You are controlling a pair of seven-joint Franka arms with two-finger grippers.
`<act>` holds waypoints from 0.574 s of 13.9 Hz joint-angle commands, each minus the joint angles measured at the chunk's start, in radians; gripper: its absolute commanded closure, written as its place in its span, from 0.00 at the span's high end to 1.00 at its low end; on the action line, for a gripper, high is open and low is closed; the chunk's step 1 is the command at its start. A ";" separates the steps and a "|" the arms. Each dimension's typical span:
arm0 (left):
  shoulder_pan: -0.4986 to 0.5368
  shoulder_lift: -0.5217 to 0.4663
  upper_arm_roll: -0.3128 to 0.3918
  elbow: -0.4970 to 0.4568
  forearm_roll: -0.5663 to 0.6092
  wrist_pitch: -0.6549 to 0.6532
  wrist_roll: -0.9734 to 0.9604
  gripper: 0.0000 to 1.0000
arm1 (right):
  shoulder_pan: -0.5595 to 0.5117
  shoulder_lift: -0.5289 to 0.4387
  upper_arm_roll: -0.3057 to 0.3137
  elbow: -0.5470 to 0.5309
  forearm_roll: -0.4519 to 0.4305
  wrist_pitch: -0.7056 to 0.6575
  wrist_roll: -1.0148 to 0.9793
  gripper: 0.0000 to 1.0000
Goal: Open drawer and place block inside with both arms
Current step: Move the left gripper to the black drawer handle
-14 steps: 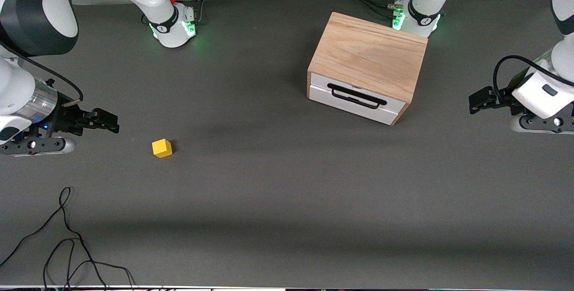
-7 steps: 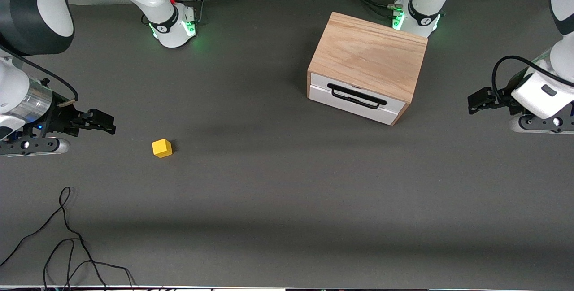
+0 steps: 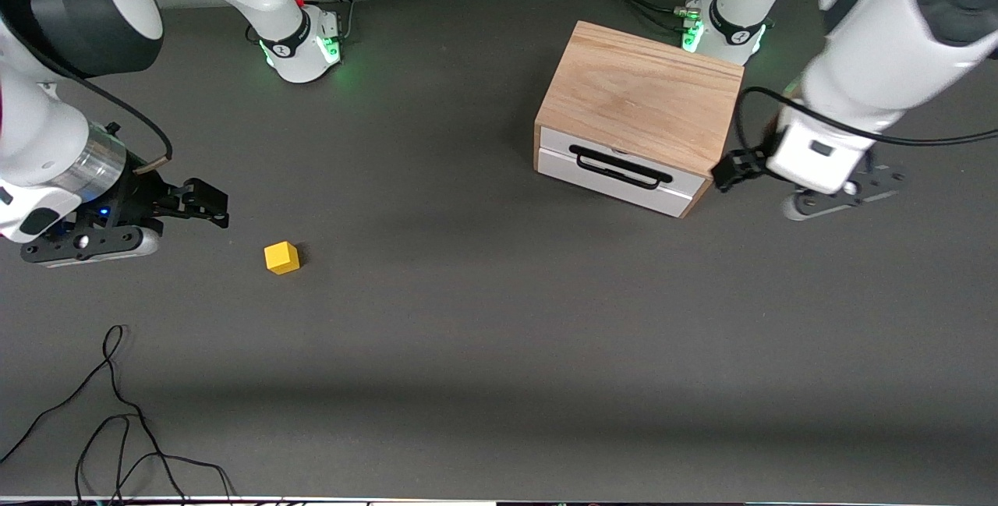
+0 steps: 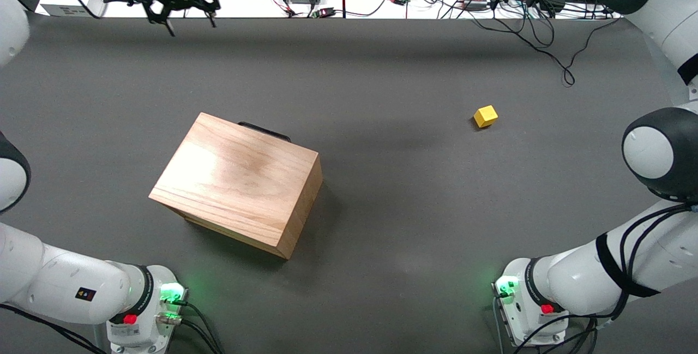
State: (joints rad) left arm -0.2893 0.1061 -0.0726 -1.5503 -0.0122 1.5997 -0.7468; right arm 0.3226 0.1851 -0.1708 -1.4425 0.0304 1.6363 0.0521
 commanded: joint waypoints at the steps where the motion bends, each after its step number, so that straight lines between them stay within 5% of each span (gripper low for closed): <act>1: -0.074 0.018 0.013 -0.011 -0.018 0.054 -0.268 1.00 | -0.001 0.004 -0.006 0.013 -0.001 -0.009 0.017 1.00; 8: -0.249 0.086 0.013 -0.011 -0.014 0.089 -0.828 1.00 | 0.001 0.010 -0.009 0.014 -0.003 -0.009 0.017 1.00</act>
State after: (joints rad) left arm -0.5099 0.1835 -0.0761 -1.5534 -0.0238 1.6816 -1.4653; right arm 0.3180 0.1906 -0.1783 -1.4428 0.0304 1.6342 0.0521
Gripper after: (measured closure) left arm 0.000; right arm 0.000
